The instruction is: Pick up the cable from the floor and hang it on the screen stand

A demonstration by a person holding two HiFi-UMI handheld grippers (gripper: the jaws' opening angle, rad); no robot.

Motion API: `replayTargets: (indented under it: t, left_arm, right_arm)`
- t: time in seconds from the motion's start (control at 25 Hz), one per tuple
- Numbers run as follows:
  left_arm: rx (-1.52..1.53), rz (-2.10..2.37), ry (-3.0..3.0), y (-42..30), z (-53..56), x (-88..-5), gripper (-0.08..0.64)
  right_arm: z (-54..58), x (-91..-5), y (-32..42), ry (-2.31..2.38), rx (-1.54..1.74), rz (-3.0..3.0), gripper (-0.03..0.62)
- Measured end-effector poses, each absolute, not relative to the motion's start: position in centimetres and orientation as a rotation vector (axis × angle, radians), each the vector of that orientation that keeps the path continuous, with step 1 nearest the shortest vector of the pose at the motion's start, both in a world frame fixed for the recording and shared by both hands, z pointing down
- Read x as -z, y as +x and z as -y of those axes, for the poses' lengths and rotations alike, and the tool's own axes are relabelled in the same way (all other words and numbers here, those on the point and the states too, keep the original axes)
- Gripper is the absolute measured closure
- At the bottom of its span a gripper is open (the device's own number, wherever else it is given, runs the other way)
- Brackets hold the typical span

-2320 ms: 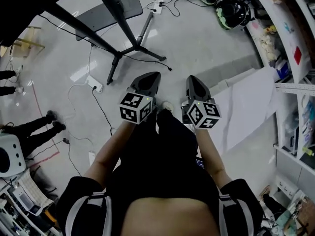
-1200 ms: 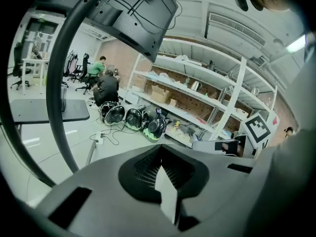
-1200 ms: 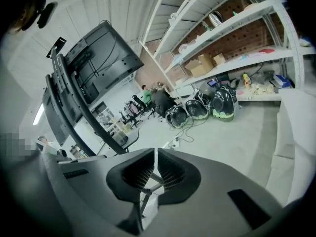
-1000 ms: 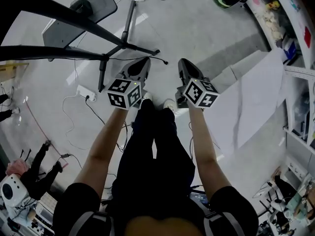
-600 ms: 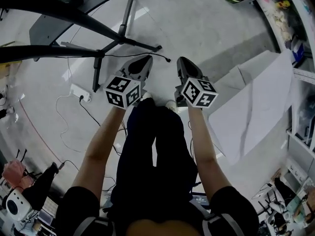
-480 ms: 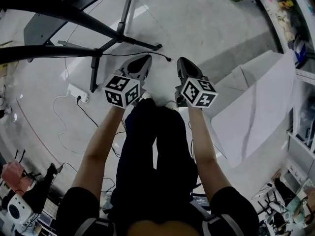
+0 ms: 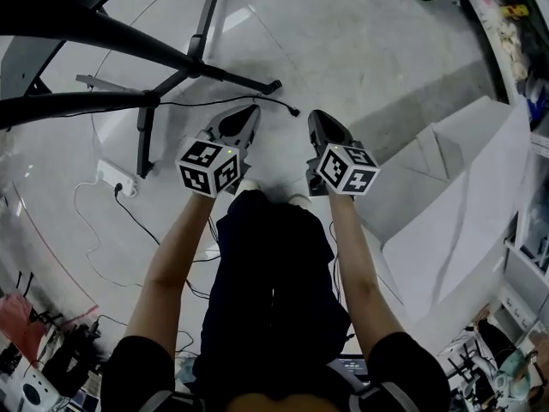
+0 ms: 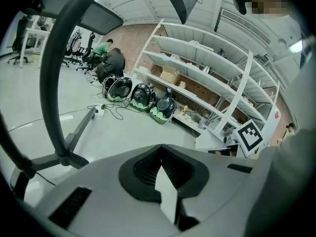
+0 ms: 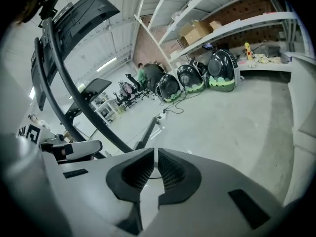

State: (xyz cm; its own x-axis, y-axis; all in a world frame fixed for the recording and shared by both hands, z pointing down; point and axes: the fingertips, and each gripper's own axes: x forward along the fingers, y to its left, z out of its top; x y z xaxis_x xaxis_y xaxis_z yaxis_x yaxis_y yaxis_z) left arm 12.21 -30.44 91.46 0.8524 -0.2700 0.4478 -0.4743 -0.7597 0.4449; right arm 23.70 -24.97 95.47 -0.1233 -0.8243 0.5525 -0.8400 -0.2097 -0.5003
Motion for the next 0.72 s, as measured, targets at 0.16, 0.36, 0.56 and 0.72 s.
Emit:
replayTargets:
  t: [0.16, 0.36, 0.56, 0.72]
  left_arm:
    - [-0.507, 0.512, 2.452, 12.6, 30.5, -97.1, 0.552]
    - [-0.536, 0.471, 2.442, 13.3, 31.0, -103.1, 0.552]
    - [-0.573, 0.417, 2.462, 14.5, 31.2, -108.2, 0.552]
    - [-0.609, 0.372, 2.477, 15.2, 31.4, -112.5, 0.552]
  right_arm:
    - [25.3, -100.8, 24.0, 2.053, -1.325, 1.946, 0.566]
    - [25.8, -107.0, 24.3, 2.016, -1.376, 1.939, 0.533]
    - [26.5, -112.7, 24.7, 1.941, -1.381, 1.950, 0.461]
    - [26.8, -117.8, 24.7, 1.875, -1.401, 1.950, 0.423]
